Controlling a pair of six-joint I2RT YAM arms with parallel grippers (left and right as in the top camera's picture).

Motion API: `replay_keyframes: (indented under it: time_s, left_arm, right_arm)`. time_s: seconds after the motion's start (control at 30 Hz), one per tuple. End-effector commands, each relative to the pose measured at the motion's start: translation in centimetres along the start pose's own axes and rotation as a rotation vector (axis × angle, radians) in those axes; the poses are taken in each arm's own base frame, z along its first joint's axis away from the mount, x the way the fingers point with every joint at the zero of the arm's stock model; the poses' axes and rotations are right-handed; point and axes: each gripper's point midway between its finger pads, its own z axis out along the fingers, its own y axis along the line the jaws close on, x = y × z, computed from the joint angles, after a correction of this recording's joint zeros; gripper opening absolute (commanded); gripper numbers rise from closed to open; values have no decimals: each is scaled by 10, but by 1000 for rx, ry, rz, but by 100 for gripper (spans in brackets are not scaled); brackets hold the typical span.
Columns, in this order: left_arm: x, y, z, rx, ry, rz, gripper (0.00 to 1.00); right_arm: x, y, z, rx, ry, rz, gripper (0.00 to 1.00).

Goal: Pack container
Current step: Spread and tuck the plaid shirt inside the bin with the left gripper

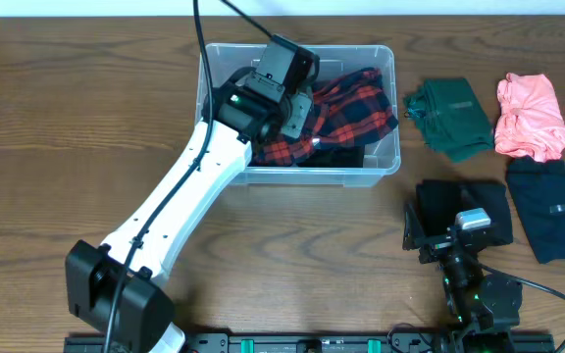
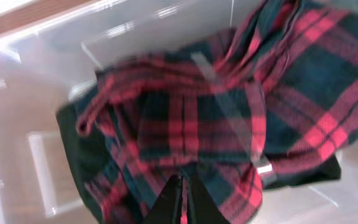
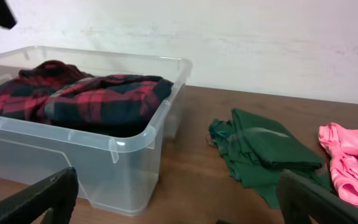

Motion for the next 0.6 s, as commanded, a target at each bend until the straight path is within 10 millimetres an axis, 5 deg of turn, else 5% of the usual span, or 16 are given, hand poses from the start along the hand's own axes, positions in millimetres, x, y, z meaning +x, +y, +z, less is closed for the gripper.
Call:
replay_keyframes:
  time_s: [0.0,0.33,0.57]
  left_arm:
    - [9,-6,1,37,43,-55,6]
    - [40,-45,16,247,200,-58,6]
    - [61,-50,45,243,298,-55,6]
  right_arm:
    - [1,-2,0,10,1,-9,99]
    - [1,-2,0,10,1,-9,99]
    - [1,-2,0,10,1,-9,99]
